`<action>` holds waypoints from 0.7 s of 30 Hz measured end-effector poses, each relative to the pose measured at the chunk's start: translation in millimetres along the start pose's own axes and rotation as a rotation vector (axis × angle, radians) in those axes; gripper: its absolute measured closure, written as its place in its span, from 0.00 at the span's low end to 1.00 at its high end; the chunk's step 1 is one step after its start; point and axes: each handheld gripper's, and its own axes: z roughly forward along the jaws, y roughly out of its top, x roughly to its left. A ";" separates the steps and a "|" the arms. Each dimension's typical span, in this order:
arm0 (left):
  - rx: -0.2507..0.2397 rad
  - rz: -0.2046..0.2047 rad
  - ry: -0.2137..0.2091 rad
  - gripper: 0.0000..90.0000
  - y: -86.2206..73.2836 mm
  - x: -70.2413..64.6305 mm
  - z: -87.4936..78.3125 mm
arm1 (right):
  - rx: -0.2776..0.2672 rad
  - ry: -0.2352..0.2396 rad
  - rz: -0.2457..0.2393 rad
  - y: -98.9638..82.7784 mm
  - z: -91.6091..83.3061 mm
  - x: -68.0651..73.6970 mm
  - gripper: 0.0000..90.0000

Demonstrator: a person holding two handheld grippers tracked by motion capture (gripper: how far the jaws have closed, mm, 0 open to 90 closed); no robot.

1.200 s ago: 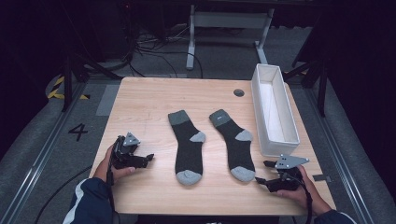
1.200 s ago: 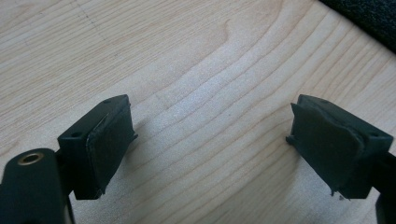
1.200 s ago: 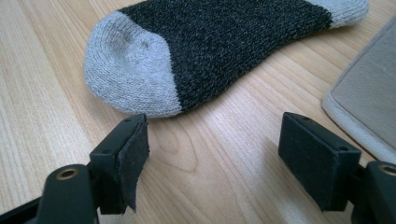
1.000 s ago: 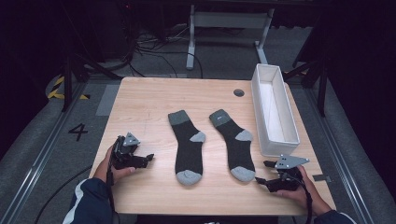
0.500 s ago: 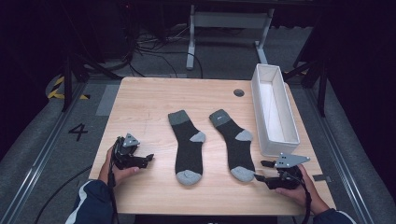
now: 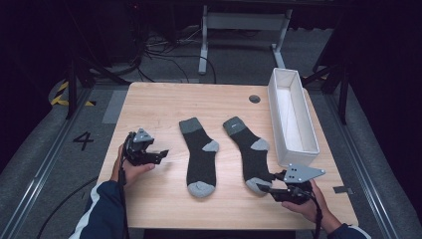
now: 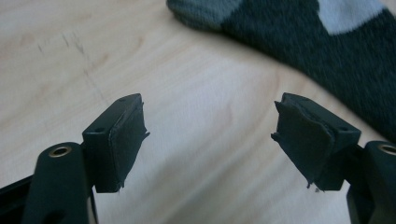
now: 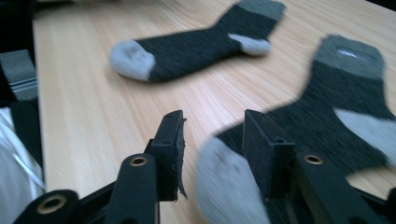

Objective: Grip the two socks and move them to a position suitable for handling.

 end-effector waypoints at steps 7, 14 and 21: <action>-0.045 0.030 -0.016 0.28 36.4 -2.1 24.5 | 0.007 0.086 -0.059 20.4 28.5 23.5 0.70; -0.039 0.052 -0.014 0.27 65.6 -5.3 59.8 | 0.054 0.178 -0.123 42.5 70.9 48.6 0.71; 0.005 0.025 0.032 0.40 65.9 2.2 75.4 | 0.083 0.199 -0.207 54.3 101.5 64.9 0.95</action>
